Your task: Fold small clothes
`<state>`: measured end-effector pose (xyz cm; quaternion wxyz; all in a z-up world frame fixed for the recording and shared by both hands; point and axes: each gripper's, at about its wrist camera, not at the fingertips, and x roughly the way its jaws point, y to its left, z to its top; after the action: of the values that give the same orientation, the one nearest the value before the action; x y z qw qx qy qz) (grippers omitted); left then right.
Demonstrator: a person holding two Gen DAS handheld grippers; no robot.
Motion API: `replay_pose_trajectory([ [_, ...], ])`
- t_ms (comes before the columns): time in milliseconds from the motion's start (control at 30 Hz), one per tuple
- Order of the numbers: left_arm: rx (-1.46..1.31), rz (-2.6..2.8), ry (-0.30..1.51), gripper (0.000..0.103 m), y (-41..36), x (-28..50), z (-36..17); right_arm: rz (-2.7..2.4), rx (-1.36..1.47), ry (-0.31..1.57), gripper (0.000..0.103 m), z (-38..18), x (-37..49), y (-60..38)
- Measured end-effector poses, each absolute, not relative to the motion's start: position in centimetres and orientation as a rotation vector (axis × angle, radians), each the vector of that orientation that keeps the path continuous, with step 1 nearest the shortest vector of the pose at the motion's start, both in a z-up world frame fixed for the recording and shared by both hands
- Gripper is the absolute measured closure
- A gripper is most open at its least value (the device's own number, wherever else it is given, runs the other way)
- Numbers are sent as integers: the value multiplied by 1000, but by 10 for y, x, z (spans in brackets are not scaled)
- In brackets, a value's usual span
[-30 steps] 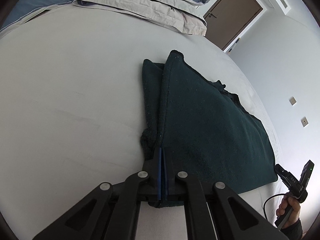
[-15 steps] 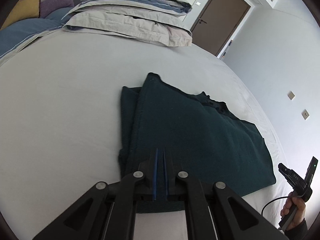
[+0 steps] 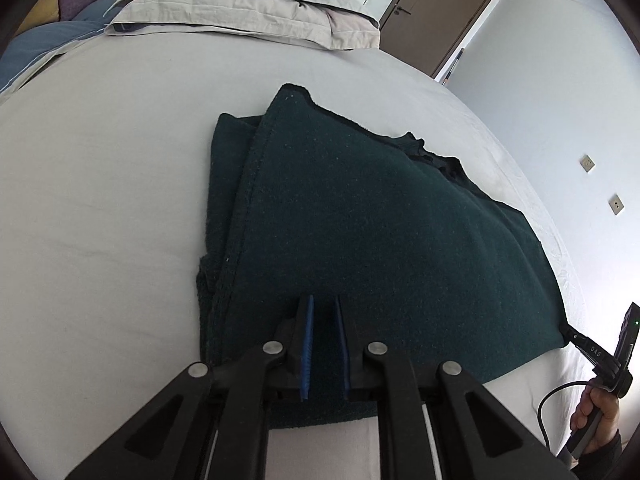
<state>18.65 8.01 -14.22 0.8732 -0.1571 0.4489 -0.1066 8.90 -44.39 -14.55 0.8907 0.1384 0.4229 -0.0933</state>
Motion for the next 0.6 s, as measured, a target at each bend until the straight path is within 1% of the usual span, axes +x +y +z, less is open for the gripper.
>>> replay_pose_trajectory([
  [167, -314, -221, 934, 90, 82, 183, -145, -175, 364, 894, 99, -165, 86, -457],
  [233, -318, -215, 936, 90, 81, 182, -140, -162, 352, 910, 99, -162, 88, -457],
  [333, -294, -212, 896, 88, 76, 181, -124, -200, 341, 887, 92, -138, 85, -455],
  [367, -287, -223, 878, 87, 73, 182, -117, -214, 334, 846, 87, -126, 82, -453],
  [400, -276, -234, 865, 82, 68, 185, -111, -207, 338, 799, 79, -114, 79, -448],
  [433, -259, -245, 854, 80, 63, 190, -105, -179, 357, 764, 73, -105, 80, -443],
  [467, -237, -250, 841, 75, 57, 196, -100, -129, 388, 736, 59, -97, 84, -437],
  [500, -214, -252, 825, 73, 50, 204, -95, -67, 420, 722, 52, -93, 93, -429],
  [600, -168, -241, 793, 68, 33, 234, -86, 70, 445, 743, 52, -92, 135, -397],
])
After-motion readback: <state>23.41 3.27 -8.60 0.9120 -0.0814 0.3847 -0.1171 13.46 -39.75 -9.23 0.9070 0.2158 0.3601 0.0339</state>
